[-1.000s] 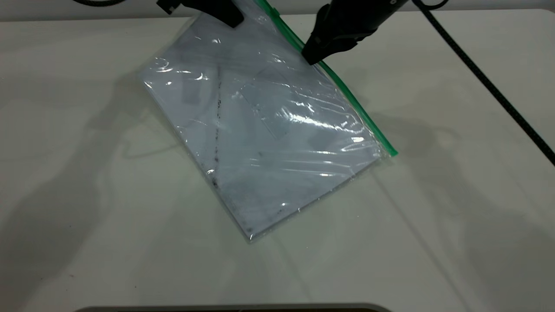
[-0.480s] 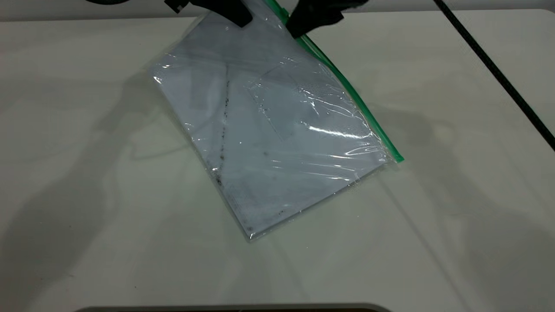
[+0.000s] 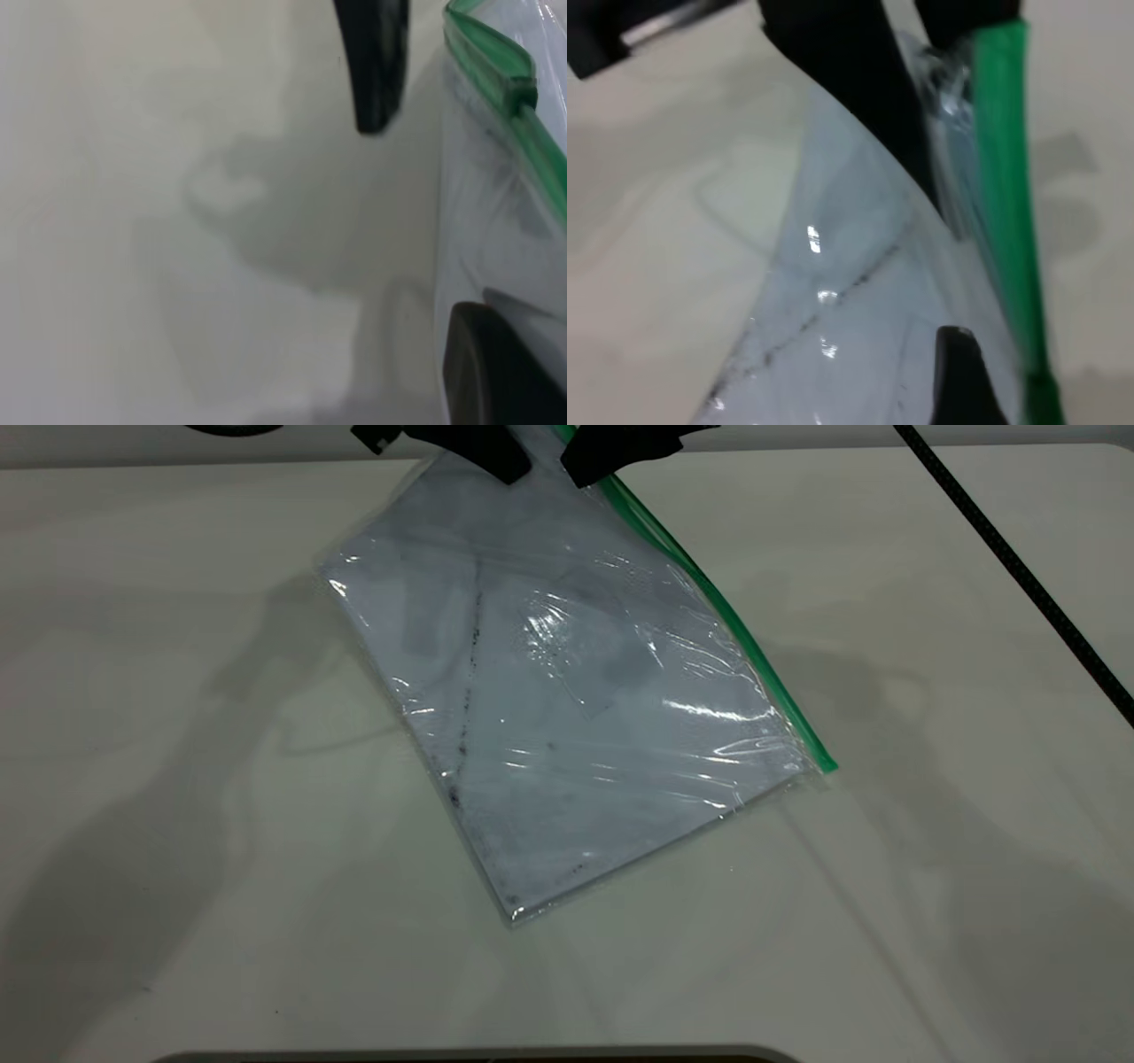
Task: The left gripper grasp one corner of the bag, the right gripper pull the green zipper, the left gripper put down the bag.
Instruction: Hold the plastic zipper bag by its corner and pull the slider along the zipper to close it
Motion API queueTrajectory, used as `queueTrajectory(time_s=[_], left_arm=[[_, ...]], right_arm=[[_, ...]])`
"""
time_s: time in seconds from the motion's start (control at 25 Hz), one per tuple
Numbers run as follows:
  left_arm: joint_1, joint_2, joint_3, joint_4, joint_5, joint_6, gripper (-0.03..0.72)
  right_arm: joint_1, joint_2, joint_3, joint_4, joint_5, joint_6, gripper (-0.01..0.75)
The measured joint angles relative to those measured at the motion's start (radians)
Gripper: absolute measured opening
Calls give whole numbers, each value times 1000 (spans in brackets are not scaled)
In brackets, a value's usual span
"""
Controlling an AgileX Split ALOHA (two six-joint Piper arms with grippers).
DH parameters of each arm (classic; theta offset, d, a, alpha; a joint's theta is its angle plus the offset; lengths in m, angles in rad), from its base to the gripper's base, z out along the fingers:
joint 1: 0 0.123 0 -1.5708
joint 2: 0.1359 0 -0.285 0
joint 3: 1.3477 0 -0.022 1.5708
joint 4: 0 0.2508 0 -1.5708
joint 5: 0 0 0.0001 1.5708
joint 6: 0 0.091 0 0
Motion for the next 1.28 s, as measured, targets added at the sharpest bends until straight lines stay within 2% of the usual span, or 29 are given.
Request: queueTrajectory(time_s=[0.2, 0.52, 1.28], left_arm=[[-9, 0, 0, 0, 0, 0, 53], [-11, 0, 0, 0, 0, 0, 53], [13, 7, 2, -9, 1, -23, 53]], right_arm=[[0, 0, 0, 1, 16, -1, 380], [0, 0, -1, -17, 31, -4, 43], [0, 38, -20, -98, 38, 59, 33]])
